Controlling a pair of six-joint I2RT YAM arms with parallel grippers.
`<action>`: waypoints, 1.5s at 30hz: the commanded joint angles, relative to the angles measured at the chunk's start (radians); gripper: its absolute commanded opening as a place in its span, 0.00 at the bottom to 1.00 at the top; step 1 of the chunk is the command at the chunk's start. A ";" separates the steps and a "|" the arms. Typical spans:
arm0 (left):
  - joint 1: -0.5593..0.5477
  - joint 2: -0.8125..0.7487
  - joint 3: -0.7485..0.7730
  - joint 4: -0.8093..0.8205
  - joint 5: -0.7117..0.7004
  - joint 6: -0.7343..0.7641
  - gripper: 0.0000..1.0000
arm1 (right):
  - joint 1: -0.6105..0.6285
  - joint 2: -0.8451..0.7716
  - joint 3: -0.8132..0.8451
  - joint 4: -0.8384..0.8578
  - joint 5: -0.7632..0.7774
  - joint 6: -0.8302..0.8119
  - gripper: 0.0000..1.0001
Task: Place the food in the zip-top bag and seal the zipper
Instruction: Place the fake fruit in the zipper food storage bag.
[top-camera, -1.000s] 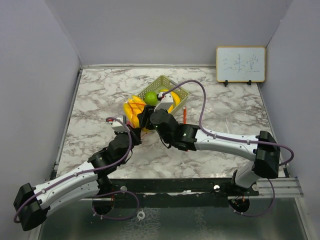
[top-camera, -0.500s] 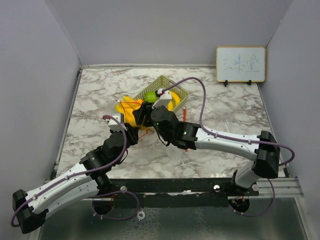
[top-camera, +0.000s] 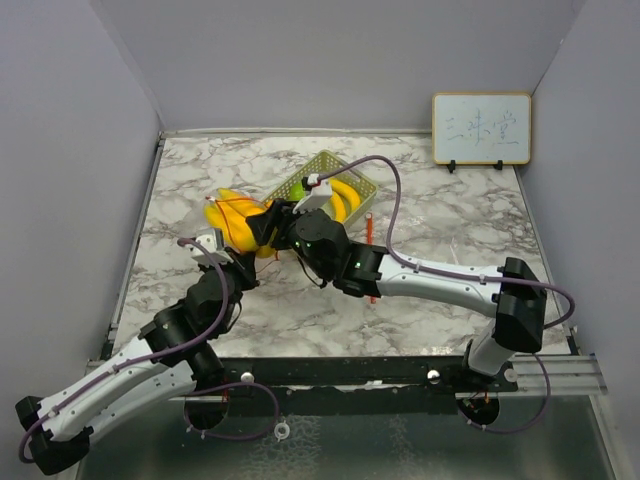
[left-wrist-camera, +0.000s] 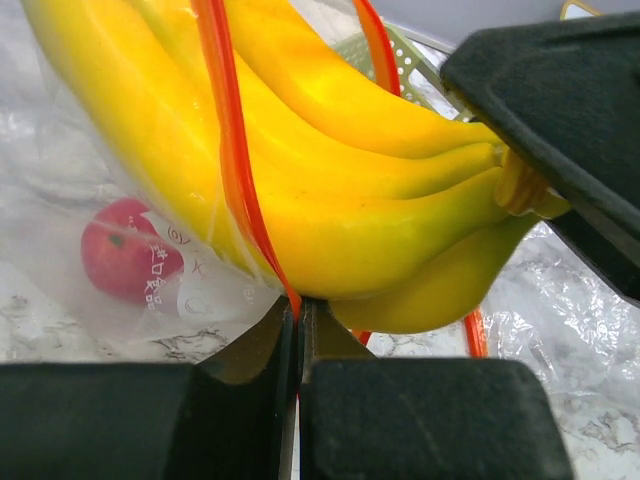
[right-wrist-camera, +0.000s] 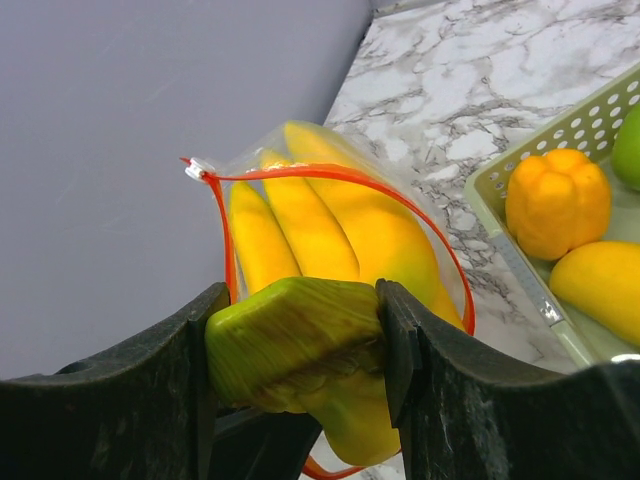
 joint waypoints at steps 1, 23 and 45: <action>-0.019 -0.004 0.106 0.259 0.115 -0.086 0.00 | 0.081 0.110 0.086 -0.136 -0.305 0.086 0.24; -0.019 0.009 0.095 0.259 0.100 -0.088 0.00 | 0.082 0.054 -0.006 -0.175 -0.371 -0.088 0.44; -0.019 0.009 0.073 0.129 0.081 -0.132 0.00 | -0.001 -0.411 -0.198 -0.355 -0.101 -0.177 0.78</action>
